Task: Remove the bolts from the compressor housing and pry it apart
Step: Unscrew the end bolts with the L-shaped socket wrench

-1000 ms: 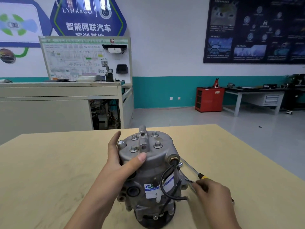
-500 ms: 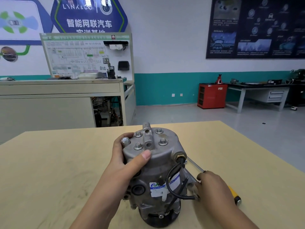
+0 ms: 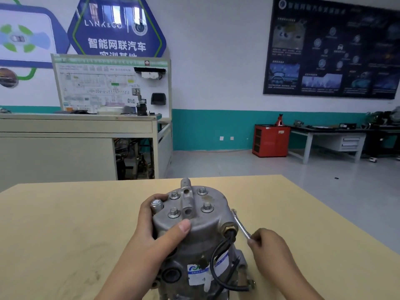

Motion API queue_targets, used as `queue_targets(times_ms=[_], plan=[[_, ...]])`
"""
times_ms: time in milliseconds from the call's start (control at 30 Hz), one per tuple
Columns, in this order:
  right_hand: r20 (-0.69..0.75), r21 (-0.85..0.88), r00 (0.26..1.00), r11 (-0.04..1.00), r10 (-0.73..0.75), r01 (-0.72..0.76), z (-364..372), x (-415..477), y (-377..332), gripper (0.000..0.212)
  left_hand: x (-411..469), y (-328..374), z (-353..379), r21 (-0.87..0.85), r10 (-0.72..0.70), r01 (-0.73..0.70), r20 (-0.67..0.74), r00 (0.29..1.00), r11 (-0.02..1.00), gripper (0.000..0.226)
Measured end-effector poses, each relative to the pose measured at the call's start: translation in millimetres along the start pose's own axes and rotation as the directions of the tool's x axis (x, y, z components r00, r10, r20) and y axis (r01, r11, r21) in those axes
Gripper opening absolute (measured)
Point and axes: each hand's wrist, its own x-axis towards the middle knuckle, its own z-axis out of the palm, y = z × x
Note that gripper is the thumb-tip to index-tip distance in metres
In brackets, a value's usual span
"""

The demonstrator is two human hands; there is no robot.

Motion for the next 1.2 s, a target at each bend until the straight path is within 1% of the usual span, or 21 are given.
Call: queue_targets(times_ms=[33, 100, 167, 233, 300, 367, 400, 500, 567, 600, 667, 733, 800, 867, 900, 1033, 1133, 1167, 1200], plan=[[-0.053, 0.107, 0.999, 0.994, -0.01, 0.015, -5.6, 1.2, -0.8, 0.013, 0.3, -0.7, 0.0, -0.002, 0.005, -0.005, -0.002, 1.0, 1.0, 0.063], [-0.129, 0.318, 0.991, 0.946, -0.017, 0.058, -18.7, 1.0, -5.4, 0.012, 0.9, -1.6, -1.1, -0.004, 0.026, -0.026, -0.006, 1.0, 1.0, 0.069], [-0.158, 0.504, 0.987, 0.858, -0.021, 0.099, -33.7, -1.8, -13.2, 0.011, 2.0, -0.7, -0.9, -0.012, 0.037, -0.037, 0.005, 0.999, 0.999, 0.072], [-0.148, 0.631, 0.988, 0.766, -0.037, 0.123, -49.7, -4.7, -23.8, 0.01, 3.4, -0.8, -0.4, -0.015, 0.034, -0.034, 0.013, 0.999, 0.999, 0.066], [-0.141, 0.701, 0.988, 0.698, -0.065, 0.146, -64.8, -7.6, -34.1, 0.011, 3.5, 0.0, 0.6, -0.027, 0.028, -0.027, 0.019, 0.999, 0.999, 0.059], [-0.161, 0.743, 0.981, 0.641, -0.104, 0.19, -78.5, -11.1, -43.9, 0.011, 3.2, 1.6, 1.9, -0.028, 0.028, -0.028, 0.024, 0.999, 0.999, 0.06], [-0.177, 0.762, 0.975, 0.609, -0.131, 0.22, -84.4, -12.8, -48.0, 0.01, 3.0, 2.6, 2.3, -0.023, 0.034, -0.034, 0.028, 0.999, 0.999, 0.063], [-0.238, 0.814, 0.948, 0.49, -0.21, 0.313, -97.6, -16.5, -58.8, 0.008, 3.0, 5.4, 2.2, -0.001, 0.05, -0.05, 0.038, 0.998, 0.999, 0.081], [-0.261, 0.85, 0.931, 0.396, -0.256, 0.347, -103.5, -18.7, -66.4, 0.011, 2.1, 6.9, 0.5, 0.043, 0.045, -0.046, 0.035, 0.998, 0.998, 0.086], [-0.263, 0.869, 0.922, 0.344, -0.285, 0.354, -105.4, -19.1, -70.8, 0.018, 1.8, 7.9, -0.2, 0.074, 0.046, -0.049, 0.033, 0.998, 0.996, 0.088], [-0.255, 0.895, 0.9, 0.265, -0.354, 0.358, -107.1, -18.5, -81.0, 0.026, 1.0, 11.6, -1.3, 0.178, 0.092, -0.094, 0.02, 0.996, 0.979, 0.091], [-0.242, 0.896, 0.873, 0.246, -0.424, 0.368, -105.9, -16.4, -90.9, 0.027, 0.5, 18.8, -1.2, 0.33, 0.186, -0.193, 0.052, 0.981, 0.924, 0.086], [-0.232, 0.889, 0.843, 0.245, -0.485, 0.386, -104.3, -13.2, -99.0, 0.029, 2.1, 26.7, -2.4, 0.463, 0.25, -0.288, 0.144, 0.958, 0.838, 0.08], [-0.231, 0.877, 0.81, 0.245, -0.539, 0.414, -103.6, -10.9, -104.9, 0.031, 6.6, 33.7, -3.2, 0.534, 0.276, -0.363, 0.238, 0.931, 0.764, 0.073], [-0.232, 0.869, 0.794, 0.248, -0.561, 0.429, -103.7, -9.7, -107.1, 0.033, 9.7, 37.2, -3.7, 0.548, 0.271, -0.38, 0.273, 0.923, 0.745, 0.07], [-0.221, 0.852, 0.77, 0.266, -0.599, 0.451, -102.7, -0.9, -110.7, 0.041, 27.6, 51.9, -6.2, 0.593, 0.152, -0.366, 0.379, 0.913, 0.718, 0.061], [-0.192, 0.857, 0.768, 0.276, -0.611, 0.434, -101.6, 7.2, -108.0, 0.041, 41.0, 64.0, -7.0, 0.664, 0.037, -0.394, 0.484, 0.874, 0.635, 0.057], [-0.182, 0.855, 0.769, 0.288, -0.613, 0.431, -100.7, 9.5, -105.0, 0.04, 45.1, 67.5, -5.8, 0.673, -0.013, -0.392, 0.512, 0.859, 0.627, 0.056], [-0.175, 0.85, 0.768, 0.298, -0.616, 0.434, -99.5, 11.4, -102.4, 0.038, 49.7, 70.6, -3.6, 0.665, -0.051, -0.379, 0.53, 0.846, 0.643, 0.053]])
